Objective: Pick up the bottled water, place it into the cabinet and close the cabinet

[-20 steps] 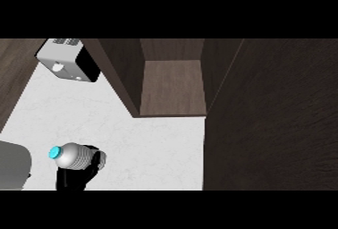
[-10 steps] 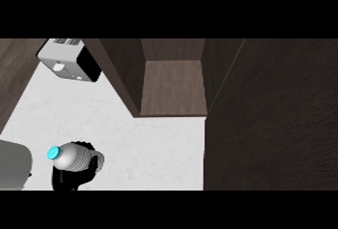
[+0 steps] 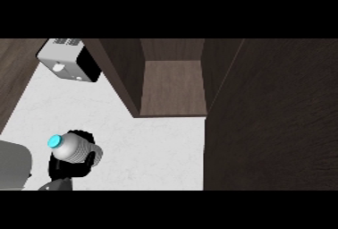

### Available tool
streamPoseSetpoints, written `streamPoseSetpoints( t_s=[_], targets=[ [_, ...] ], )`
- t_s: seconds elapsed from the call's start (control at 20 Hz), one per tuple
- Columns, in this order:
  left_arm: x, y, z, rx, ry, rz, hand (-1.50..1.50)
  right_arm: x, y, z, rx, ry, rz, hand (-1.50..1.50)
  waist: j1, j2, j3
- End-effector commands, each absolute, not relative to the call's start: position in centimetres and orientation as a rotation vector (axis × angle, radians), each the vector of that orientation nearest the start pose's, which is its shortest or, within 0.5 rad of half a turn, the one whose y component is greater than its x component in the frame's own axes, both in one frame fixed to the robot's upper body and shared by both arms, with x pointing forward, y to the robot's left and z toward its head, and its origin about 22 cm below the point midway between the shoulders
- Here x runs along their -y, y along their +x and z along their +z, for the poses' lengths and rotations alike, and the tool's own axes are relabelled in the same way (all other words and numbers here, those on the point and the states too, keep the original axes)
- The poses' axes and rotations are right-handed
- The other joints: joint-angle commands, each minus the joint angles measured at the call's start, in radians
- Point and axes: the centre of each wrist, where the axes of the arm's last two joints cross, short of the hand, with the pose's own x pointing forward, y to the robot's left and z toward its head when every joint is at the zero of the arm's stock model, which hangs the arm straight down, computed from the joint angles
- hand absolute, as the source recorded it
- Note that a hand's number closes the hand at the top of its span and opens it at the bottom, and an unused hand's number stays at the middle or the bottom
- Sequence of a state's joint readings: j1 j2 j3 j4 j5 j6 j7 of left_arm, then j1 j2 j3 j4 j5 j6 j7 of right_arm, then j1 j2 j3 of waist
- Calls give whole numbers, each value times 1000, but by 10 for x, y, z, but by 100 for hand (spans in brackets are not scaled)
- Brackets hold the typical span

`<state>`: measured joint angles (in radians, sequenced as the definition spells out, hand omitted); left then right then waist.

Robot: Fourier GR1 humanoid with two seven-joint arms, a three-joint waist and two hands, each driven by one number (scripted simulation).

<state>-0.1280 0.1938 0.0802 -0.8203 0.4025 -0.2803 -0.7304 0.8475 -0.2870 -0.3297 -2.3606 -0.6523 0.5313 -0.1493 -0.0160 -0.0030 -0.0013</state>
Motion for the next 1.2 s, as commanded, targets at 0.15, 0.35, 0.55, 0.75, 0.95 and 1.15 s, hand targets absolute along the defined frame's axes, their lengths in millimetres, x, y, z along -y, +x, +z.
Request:
streamPoseSetpoints(
  t_s=[0.15, 0.35, 0.55, 0.75, 0.95, 1.15],
  targets=[
    [-267, 250, -94, 1762, -231, 186, 150, 328, 36, 160, 1885, 261, 154, -150, 12, -1, 1],
    [-230, 268, -64, 1747, -280, 200, 150, 324, 36, 156, 1921, 233, 139, -150, 11, -2, 1],
    [-196, 271, -36, 1749, -274, 169, 150, 324, 30, 157, 1889, 245, 136, -150, 8, -4, 1],
    [-167, 281, -16, 1781, -242, 128, 150, 323, 39, 165, 1900, 245, 144, -150, 12, 0, 0],
    [-120, 288, 3, 1793, -233, 126, 150, 336, 48, 149, 1899, 259, 138, -150, -3, 1, 0],
    [-112, 319, 22, 1777, -154, 117, 150, 316, 45, 162, 1924, 264, 136, -150, -12, 4, 0]
  ],
)
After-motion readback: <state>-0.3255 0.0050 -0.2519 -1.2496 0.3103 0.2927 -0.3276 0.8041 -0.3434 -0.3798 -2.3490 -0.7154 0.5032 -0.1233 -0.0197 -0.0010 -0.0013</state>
